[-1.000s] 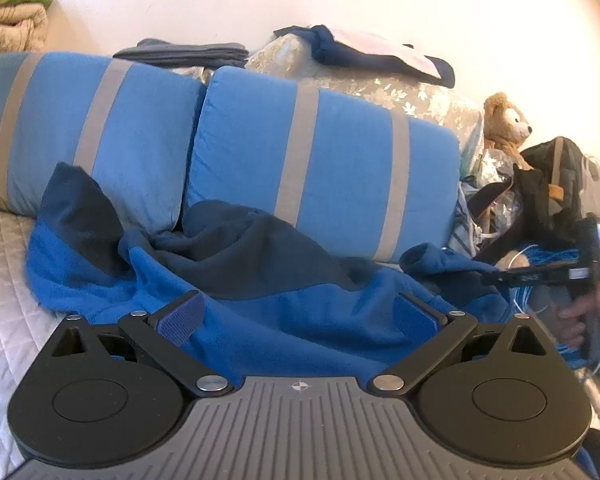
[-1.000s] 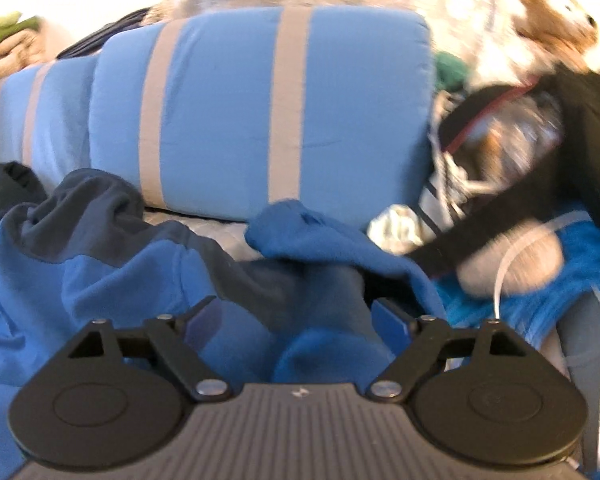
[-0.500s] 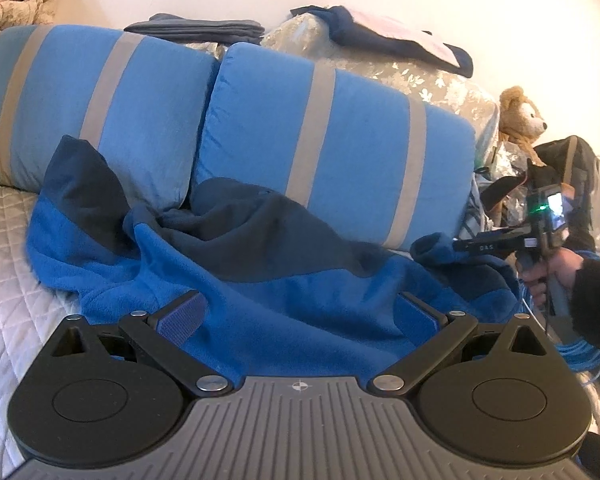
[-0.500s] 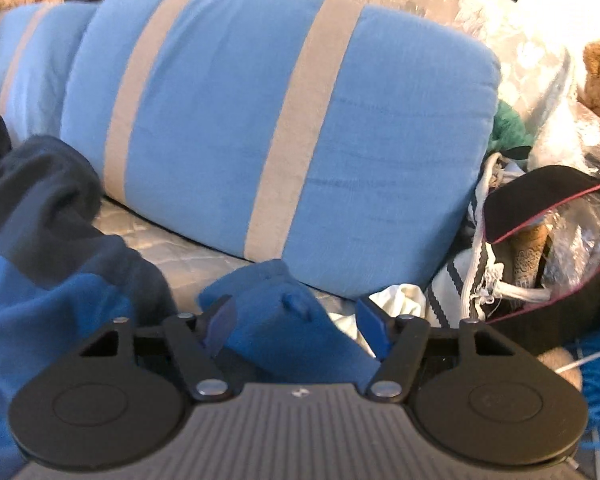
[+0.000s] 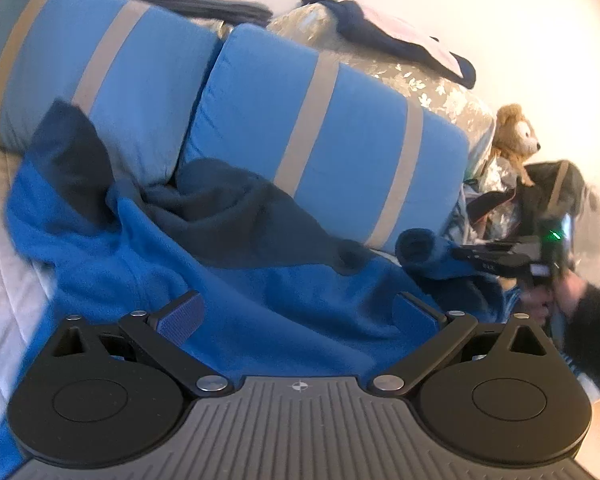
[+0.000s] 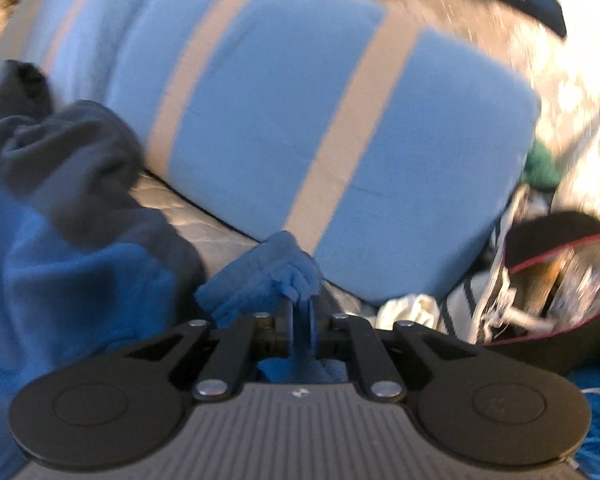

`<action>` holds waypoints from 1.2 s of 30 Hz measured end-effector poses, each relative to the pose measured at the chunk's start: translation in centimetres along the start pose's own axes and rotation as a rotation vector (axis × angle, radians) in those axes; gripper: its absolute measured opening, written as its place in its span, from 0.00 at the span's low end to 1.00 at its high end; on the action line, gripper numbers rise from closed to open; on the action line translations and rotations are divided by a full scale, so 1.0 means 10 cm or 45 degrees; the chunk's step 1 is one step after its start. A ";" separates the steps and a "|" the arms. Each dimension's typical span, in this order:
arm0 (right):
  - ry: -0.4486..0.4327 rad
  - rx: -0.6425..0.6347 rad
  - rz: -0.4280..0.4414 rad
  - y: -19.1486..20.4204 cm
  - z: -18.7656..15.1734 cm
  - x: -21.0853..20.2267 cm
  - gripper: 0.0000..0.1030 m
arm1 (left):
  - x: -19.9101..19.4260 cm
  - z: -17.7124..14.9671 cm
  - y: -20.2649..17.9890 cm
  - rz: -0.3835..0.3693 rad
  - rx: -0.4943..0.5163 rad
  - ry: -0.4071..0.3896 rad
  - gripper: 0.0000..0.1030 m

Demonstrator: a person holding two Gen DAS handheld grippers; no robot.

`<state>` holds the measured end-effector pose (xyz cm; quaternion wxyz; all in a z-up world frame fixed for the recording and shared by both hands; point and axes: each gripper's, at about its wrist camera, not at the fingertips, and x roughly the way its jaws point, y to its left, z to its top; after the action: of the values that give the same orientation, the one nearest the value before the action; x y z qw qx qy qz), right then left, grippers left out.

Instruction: Fold clothes

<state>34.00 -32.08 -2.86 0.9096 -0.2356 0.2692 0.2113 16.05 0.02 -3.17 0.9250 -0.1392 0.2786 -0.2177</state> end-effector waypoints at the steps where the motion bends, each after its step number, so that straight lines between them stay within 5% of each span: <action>1: -0.022 -0.017 0.009 0.06 0.02 -0.12 0.07 | 0.00 0.00 0.02 -0.019 -0.024 0.003 0.98; 8: -0.136 -0.146 0.100 0.57 0.03 -0.89 0.07 | 0.01 0.00 0.09 -0.068 -0.103 0.015 0.98; 21: -0.008 -0.648 0.248 1.70 -0.57 -1.17 0.09 | 0.07 -0.06 0.10 -0.086 -0.113 0.074 0.97; 29: 0.023 -0.881 0.181 1.90 -0.59 -1.19 0.63 | 0.08 -0.04 0.12 -0.091 -0.141 0.092 0.97; 36: 0.117 -1.027 0.178 2.05 -0.60 -0.99 0.65 | 0.07 -0.03 0.15 -0.105 -0.157 0.099 0.97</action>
<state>13.64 -21.44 -7.95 0.7147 -0.5636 0.2206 0.3505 16.89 0.91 -4.29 0.8935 -0.1987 0.3210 -0.2433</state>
